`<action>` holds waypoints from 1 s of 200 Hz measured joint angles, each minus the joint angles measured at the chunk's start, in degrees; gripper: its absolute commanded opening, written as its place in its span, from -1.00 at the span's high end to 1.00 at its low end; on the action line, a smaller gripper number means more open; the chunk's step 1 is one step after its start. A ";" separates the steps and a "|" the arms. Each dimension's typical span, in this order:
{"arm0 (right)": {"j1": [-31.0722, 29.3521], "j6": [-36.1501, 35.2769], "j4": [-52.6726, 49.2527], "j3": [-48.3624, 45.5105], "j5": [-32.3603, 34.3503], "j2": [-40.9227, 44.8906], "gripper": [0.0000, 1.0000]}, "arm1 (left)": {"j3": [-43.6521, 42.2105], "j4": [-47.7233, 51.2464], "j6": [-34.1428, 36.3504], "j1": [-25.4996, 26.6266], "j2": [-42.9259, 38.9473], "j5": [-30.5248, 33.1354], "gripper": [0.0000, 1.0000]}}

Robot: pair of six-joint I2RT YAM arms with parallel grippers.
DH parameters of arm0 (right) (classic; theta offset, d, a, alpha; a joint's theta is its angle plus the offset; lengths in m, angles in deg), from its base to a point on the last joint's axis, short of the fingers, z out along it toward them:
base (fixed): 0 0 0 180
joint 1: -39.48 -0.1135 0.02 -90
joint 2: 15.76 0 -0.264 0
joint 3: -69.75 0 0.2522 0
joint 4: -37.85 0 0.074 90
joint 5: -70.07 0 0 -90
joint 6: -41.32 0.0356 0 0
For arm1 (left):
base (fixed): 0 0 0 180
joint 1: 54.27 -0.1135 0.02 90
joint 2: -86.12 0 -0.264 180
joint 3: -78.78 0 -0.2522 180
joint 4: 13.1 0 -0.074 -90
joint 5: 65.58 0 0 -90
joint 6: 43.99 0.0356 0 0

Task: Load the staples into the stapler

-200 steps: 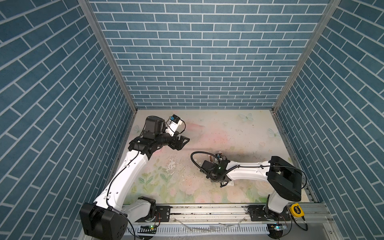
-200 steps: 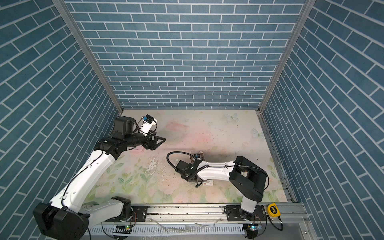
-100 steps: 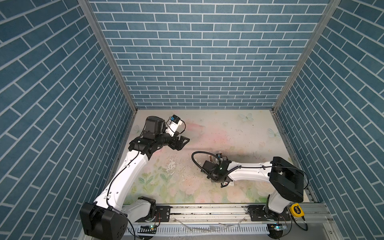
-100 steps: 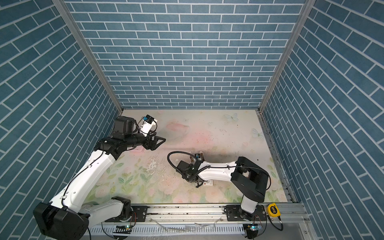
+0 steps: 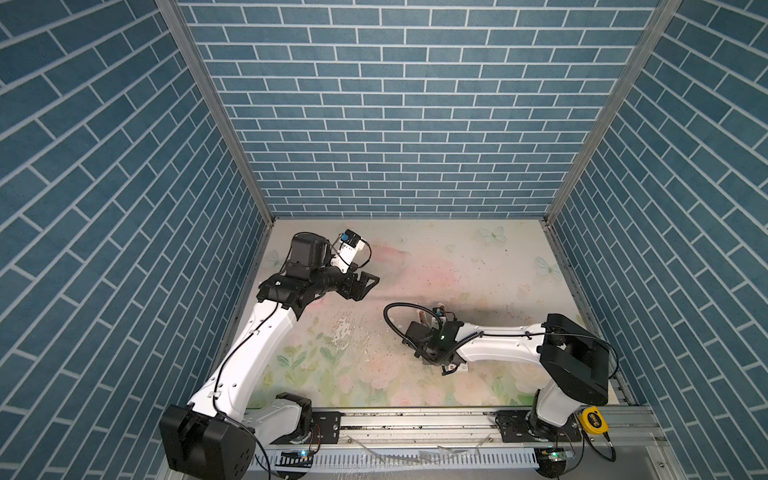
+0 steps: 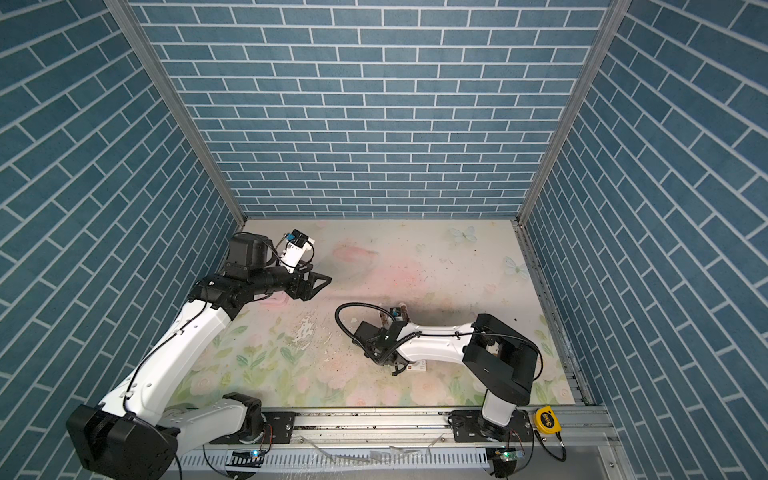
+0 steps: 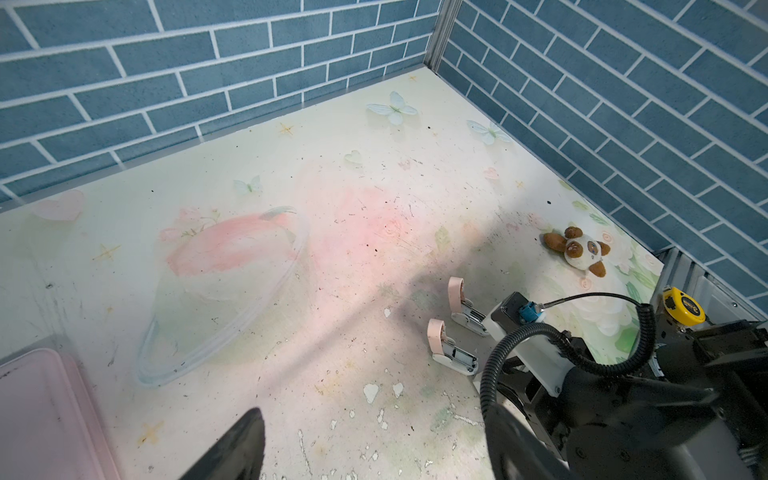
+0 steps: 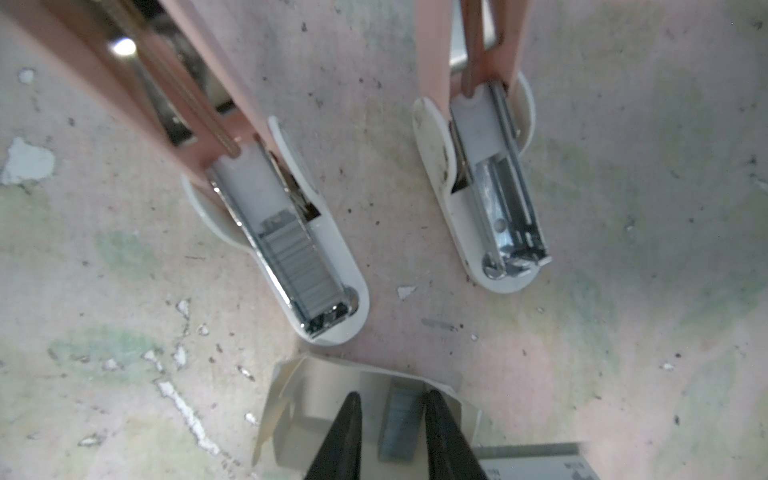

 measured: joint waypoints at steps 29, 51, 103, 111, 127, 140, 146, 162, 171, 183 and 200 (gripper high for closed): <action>0.00 0.17 0.17 -0.59 0.00 0.00 0.45 | 0.00 0.00 0.00 0.00 0.00 0.00 -0.69; 0.00 0.63 0.31 -0.59 0.00 0.00 0.46 | 0.00 -0.02 0.00 0.00 0.00 0.00 -0.69; 0.00 1.09 0.92 -0.68 -0.02 0.00 0.56 | -0.02 -0.07 -0.02 0.00 0.00 0.00 -0.69; 0.00 1.05 1.05 -0.70 -0.02 0.00 0.61 | -0.04 -0.11 -0.02 0.00 0.00 0.00 -0.69; 0.00 1.11 1.38 -0.79 -0.04 0.00 0.63 | -0.22 -0.22 -0.02 0.00 0.00 0.00 -0.69; 0.00 1.11 1.55 -0.94 -0.02 0.00 0.64 | -0.39 -0.24 -0.04 0.00 0.00 0.00 -0.69; 0.00 1.11 1.62 -0.96 0.00 0.00 0.64 | -0.48 -0.26 -0.04 0.00 0.00 0.02 -0.69; 0.00 1.11 1.64 -0.98 0.02 0.00 0.60 | -0.57 -0.28 -0.04 0.00 0.00 0.02 -0.69; 0.00 1.11 1.64 -0.98 0.04 0.00 0.60 | -0.57 -0.31 -0.04 0.00 0.00 0.02 -0.69; 0.00 1.14 1.64 -0.98 0.07 0.00 0.61 | -0.61 -0.31 -0.04 0.00 0.00 0.02 -0.69; 0.00 1.14 1.66 -1.01 0.07 0.00 0.63 | -0.74 -0.35 -0.04 0.00 0.00 0.02 -0.69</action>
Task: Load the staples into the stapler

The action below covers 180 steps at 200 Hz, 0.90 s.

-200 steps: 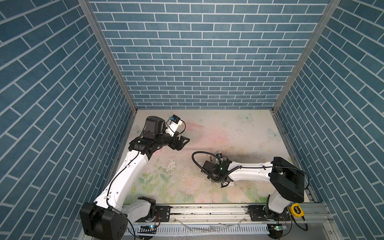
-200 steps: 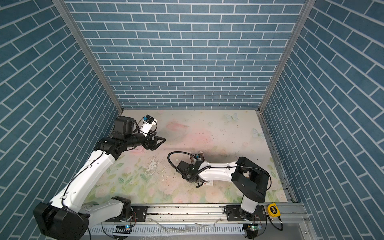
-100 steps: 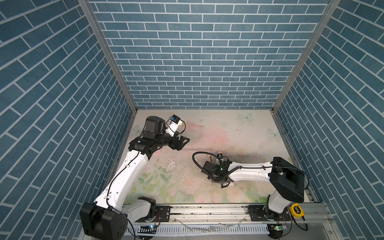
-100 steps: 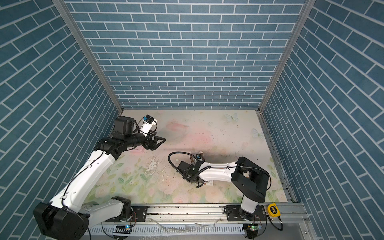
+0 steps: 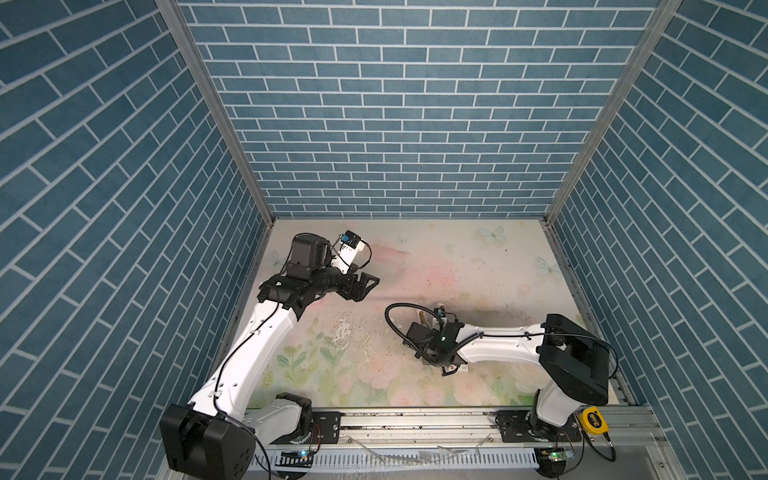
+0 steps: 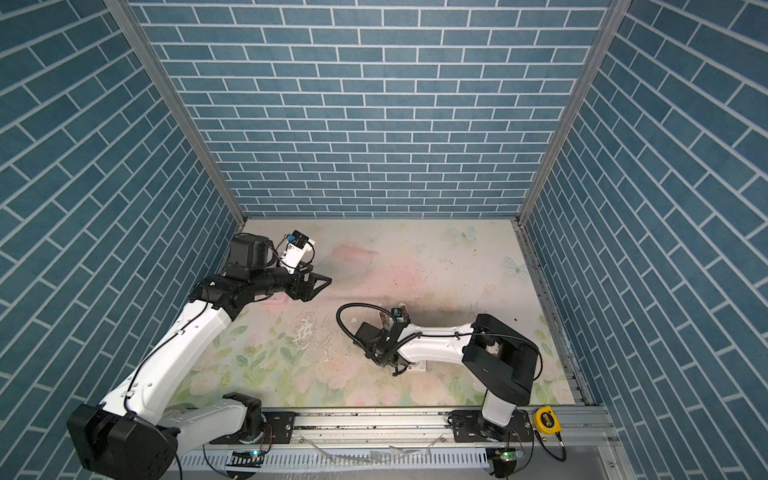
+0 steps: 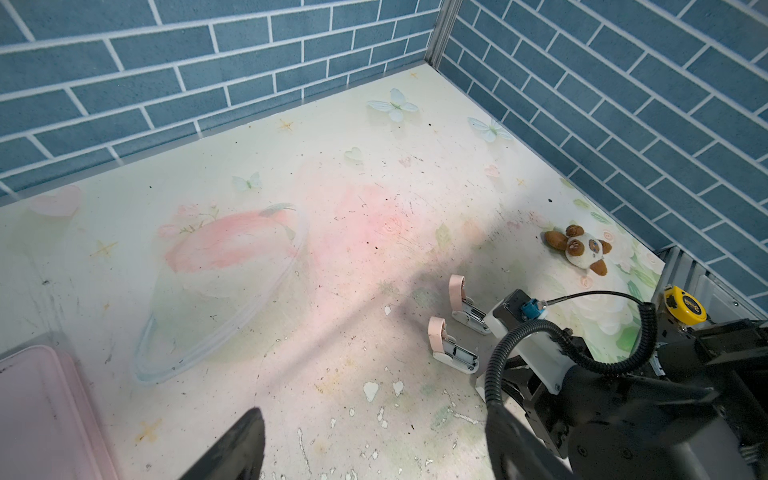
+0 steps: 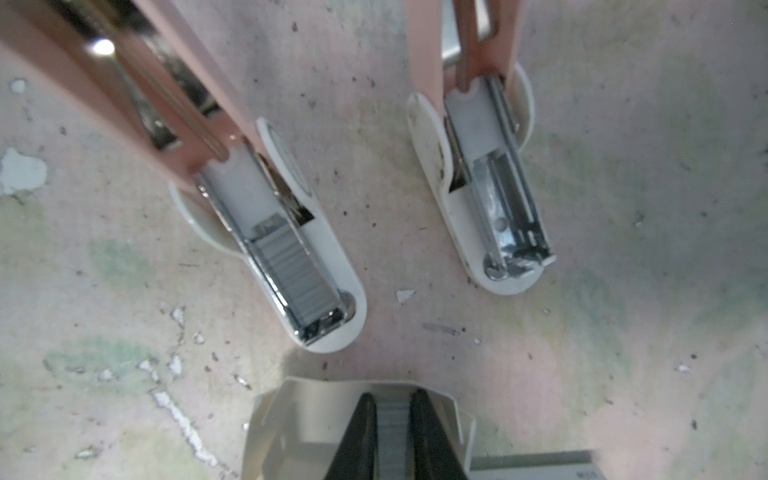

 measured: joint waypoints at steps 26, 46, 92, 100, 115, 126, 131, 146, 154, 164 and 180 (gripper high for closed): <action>0.00 0.02 0.13 -0.04 -0.02 0.00 0.66 | -0.11 0.00 0.00 0.00 0.00 0.00 -0.70; -0.02 0.39 0.20 -0.11 -0.02 0.00 0.68 | -0.13 0.00 0.00 0.00 0.00 0.00 -0.69; -0.09 1.31 1.07 -0.90 0.55 0.31 0.98 | -0.22 0.00 0.00 0.00 0.00 0.00 -0.69; -0.09 1.31 1.22 -1.01 0.63 0.37 1.00 | -0.22 0.00 0.00 0.00 -0.02 0.00 -0.69; -0.11 1.31 1.33 -1.07 0.81 0.39 1.00 | -0.22 0.00 0.00 0.00 -0.02 0.00 -0.69; -0.13 1.31 1.33 -1.07 0.85 0.39 1.00 | -0.22 0.00 0.00 0.00 0.00 0.02 -0.69; -0.15 1.29 1.33 -1.07 0.87 0.39 1.00 | -0.22 0.00 0.00 0.00 0.00 0.02 -0.69; -0.15 1.25 1.36 -1.07 1.03 0.39 1.00 | -0.22 0.00 0.02 0.00 0.00 0.07 -0.69; -0.15 1.22 1.36 -1.07 1.07 0.39 1.00 | -0.22 0.00 0.02 -0.04 0.00 0.07 -0.69; -0.17 1.03 1.38 -1.07 1.09 0.42 1.00 | -0.24 0.00 0.02 -0.11 -0.02 0.11 -0.69; -0.20 0.11 1.68 -1.07 1.27 0.44 1.00 | -0.35 0.02 0.02 -0.33 0.00 0.24 -0.69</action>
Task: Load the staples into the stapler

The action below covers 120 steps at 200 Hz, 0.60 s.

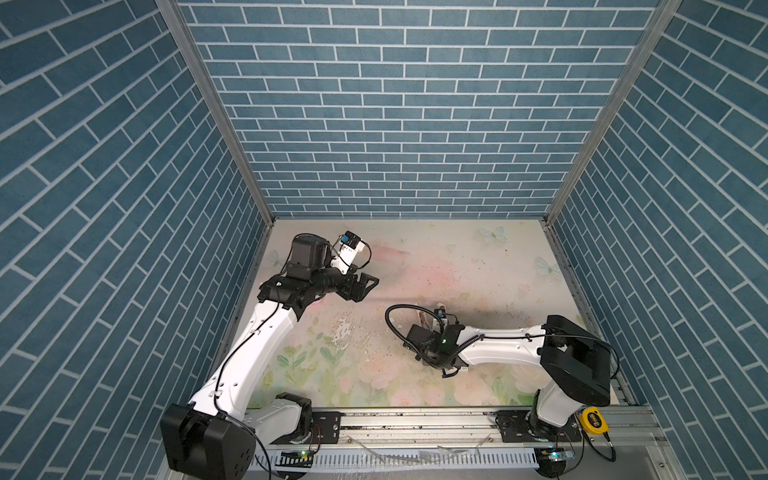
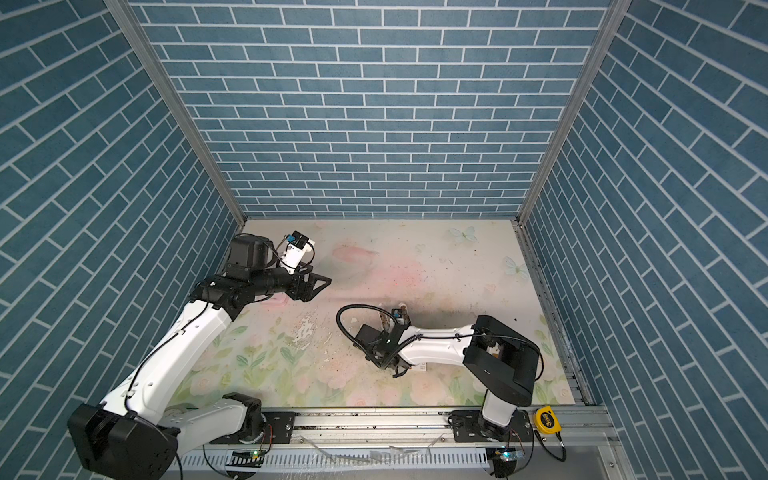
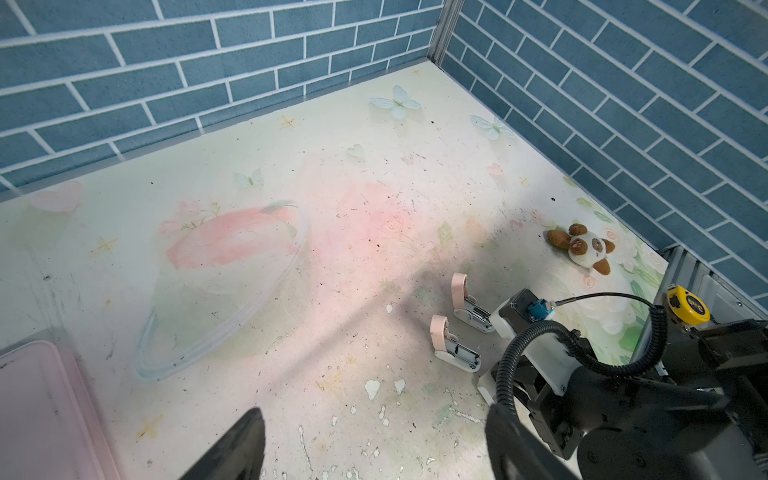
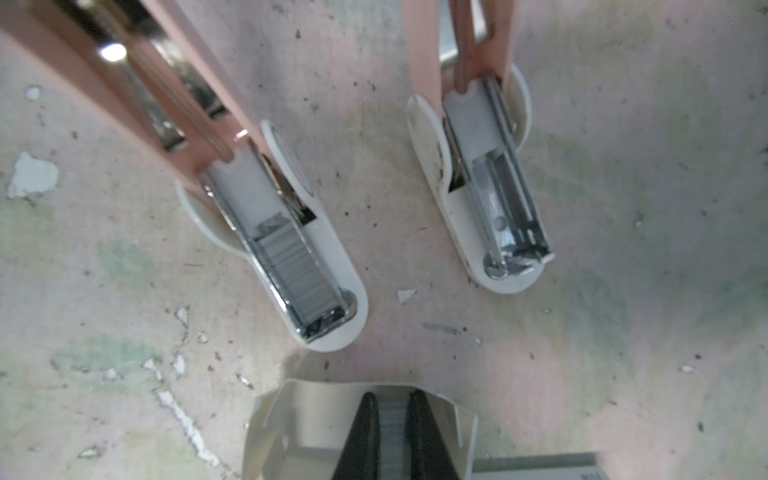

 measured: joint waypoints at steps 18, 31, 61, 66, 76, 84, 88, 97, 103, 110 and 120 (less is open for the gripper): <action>0.00 -1.18 0.26 0.02 0.07 0.02 1.00 | -0.07 0.02 0.02 -0.22 0.00 0.07 -0.69; 0.00 -1.92 0.33 0.20 0.13 0.02 1.00 | -0.07 0.00 0.02 -0.33 0.00 0.09 -0.69; 0.00 -3.82 0.28 1.57 0.20 0.24 1.00 | -0.07 0.00 0.02 -0.55 0.00 0.22 -0.69; 0.00 -4.22 0.28 1.84 0.22 0.33 1.00 | -0.07 0.02 0.02 -0.55 0.00 0.22 -0.69; 0.00 -4.70 0.33 2.27 0.26 0.50 1.00 | -0.09 0.00 0.02 -0.59 0.00 0.22 -0.69; 0.00 -4.94 0.33 2.51 0.28 0.76 1.00 | -0.07 0.00 0.00 -0.63 0.00 0.22 -0.69; 0.00 -5.03 0.31 2.60 0.28 0.90 1.00 | -0.09 0.00 0.02 -0.63 0.00 0.20 -0.69; 0.00 -5.46 0.24 2.82 0.35 1.11 1.00 | -0.07 0.00 0.00 -0.63 0.02 0.20 -0.69; 0.00 -5.90 0.24 2.93 0.42 1.22 1.00 | -0.09 0.00 0.00 -0.63 0.04 0.20 -0.69; 0.00 -6.03 0.31 3.02 0.44 1.36 1.00 | -0.09 0.00 -0.02 -0.63 0.09 0.20 -0.69; 0.00 -6.40 0.28 3.02 0.46 1.70 1.00 | -0.09 -0.02 -0.02 -0.63 0.15 0.20 -0.69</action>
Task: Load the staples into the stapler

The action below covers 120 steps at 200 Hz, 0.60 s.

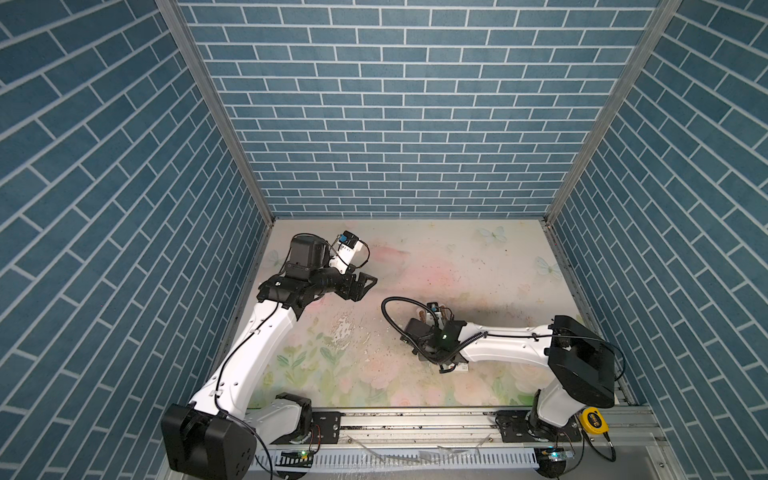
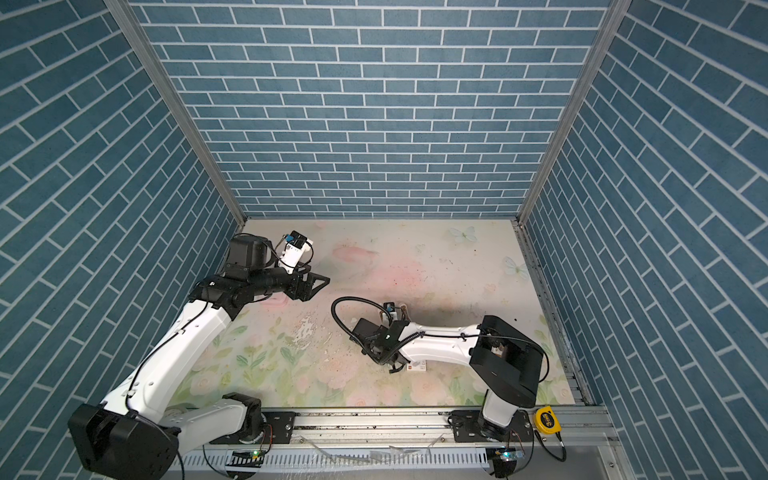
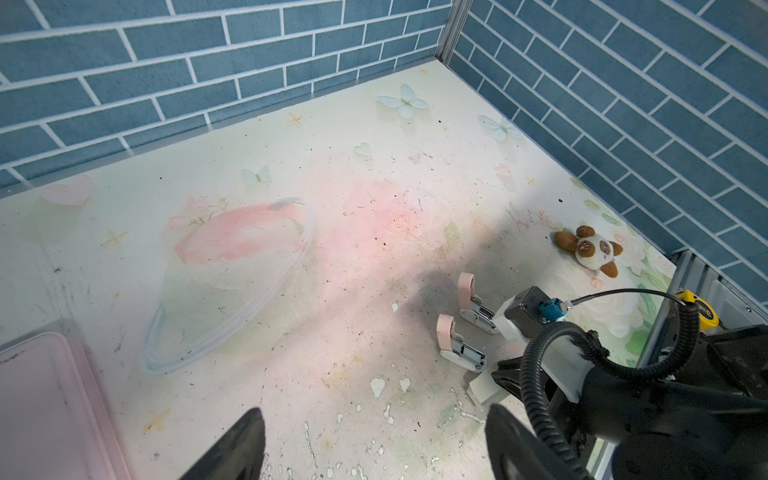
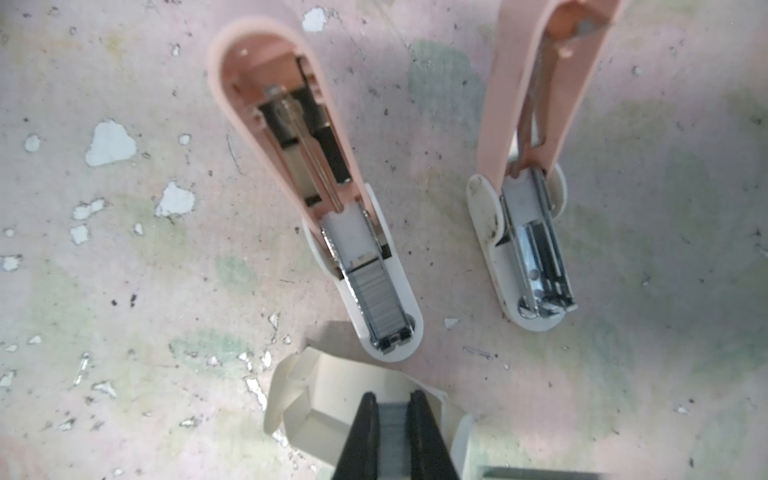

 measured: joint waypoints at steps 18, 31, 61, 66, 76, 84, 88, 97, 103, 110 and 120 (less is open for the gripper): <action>0.00 -0.48 0.09 0.00 0.02 0.66 1.00 | 0.00 0.02 -0.07 -0.04 0.09 0.00 -0.69; 0.00 -0.98 0.28 0.00 0.00 1.11 1.00 | 0.00 0.02 -0.15 -0.11 0.09 0.00 -0.69; 0.00 -2.32 2.08 0.00 -0.13 2.12 1.00 | -0.24 0.00 -0.15 -0.15 0.09 0.00 -0.69; 0.00 -2.56 2.38 0.00 -0.15 2.21 1.00 | -0.31 0.00 -0.15 -0.15 0.09 0.02 -0.69; 0.00 -2.93 3.13 -0.02 -0.28 2.34 1.00 | -0.42 0.02 -0.15 -0.17 0.09 0.02 -0.69; 0.02 -3.08 3.91 -0.11 -0.42 2.36 1.00 | -0.42 0.02 -0.15 -0.20 0.09 0.02 -0.69; 0.02 -3.17 4.48 -0.24 -0.57 2.40 1.00 | -0.42 0.02 -0.15 -0.22 0.09 0.02 -0.69; 0.15 -3.52 5.77 -0.72 -0.90 2.56 1.00 | -0.44 0.02 -0.15 -0.22 0.09 0.02 -0.69; 0.24 -3.85 6.51 -1.11 -1.14 2.73 1.00 | -0.44 0.02 -0.15 -0.24 0.09 0.02 -0.69; 0.31 -4.07 7.19 -1.60 -1.38 2.93 1.00 | -0.44 0.02 -0.15 -0.24 0.09 0.02 -0.69; 0.35 -4.39 8.09 -2.12 -1.66 3.17 1.00 | -0.44 0.02 -0.15 -0.26 0.09 0.04 -0.69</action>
